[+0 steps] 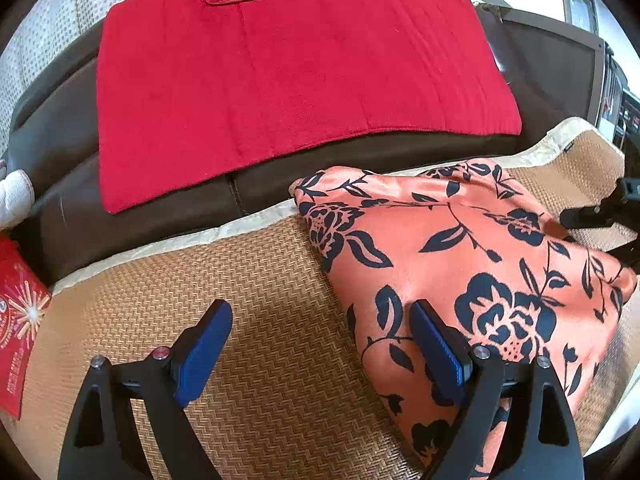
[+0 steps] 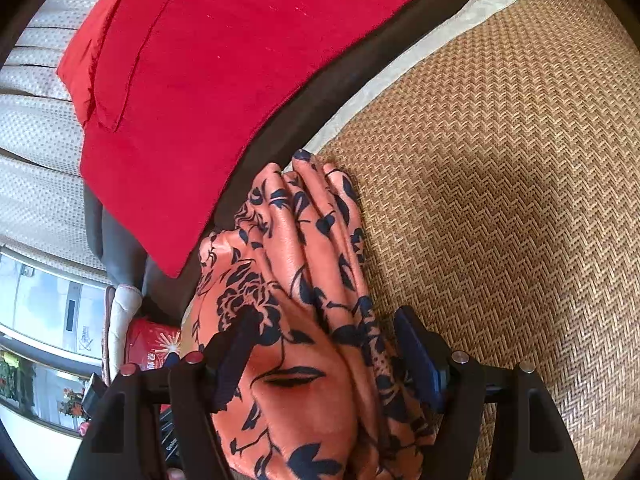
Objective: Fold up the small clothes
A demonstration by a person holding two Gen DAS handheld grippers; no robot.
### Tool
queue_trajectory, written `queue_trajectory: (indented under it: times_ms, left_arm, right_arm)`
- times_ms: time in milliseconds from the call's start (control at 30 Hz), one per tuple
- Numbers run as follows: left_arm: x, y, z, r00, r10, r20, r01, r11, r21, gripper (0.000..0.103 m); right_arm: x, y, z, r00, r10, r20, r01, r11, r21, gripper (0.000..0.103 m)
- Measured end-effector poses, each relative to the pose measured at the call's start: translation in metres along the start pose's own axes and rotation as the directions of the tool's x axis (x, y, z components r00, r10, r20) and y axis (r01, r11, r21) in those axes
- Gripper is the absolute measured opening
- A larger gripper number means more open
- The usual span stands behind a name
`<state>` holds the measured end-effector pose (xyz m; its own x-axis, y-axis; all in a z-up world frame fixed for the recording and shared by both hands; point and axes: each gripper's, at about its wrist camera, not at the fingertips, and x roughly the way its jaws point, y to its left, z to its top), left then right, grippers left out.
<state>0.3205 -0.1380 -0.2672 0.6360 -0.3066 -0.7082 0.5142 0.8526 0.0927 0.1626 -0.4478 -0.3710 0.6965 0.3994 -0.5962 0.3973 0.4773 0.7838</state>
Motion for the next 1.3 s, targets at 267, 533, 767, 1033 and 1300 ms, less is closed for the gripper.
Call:
queue_trajectory:
  times_ms: [267,533,767,1033,1300]
  left_arm:
    - [-0.006,0.016,0.008,0.973,-0.231,0.007,0.230,0.967,-0.108,0.090]
    - [0.014,0.014,0.004,0.920,-0.385,-0.070,0.368,0.913,-0.176,0.090]
    - [0.019,-0.001,0.002,0.919,-0.385,-0.089,0.369,0.916,-0.155,0.090]
    - [0.015,-0.012,0.006,0.935,-0.347,-0.072,0.339,0.935,-0.102,0.090]
    - [0.016,-0.016,0.007,0.941,-0.331,-0.066,0.324,0.942,-0.090,0.090]
  right_arm:
    - [0.009,-0.002,0.001,1.000,0.000,-0.027,0.000,1.000,-0.021,0.074]
    - [-0.008,-0.020,0.005,1.000,0.016,-0.012,-0.016,1.000,0.007,0.074]
    - [-0.005,-0.028,0.004,0.995,0.089,-0.046,-0.088,0.996,0.027,0.074]
    - [0.007,-0.012,-0.005,0.992,0.106,-0.066,-0.107,0.994,-0.015,0.076]
    - [0.015,-0.002,-0.008,0.992,0.106,-0.066,-0.109,0.994,-0.032,0.076]
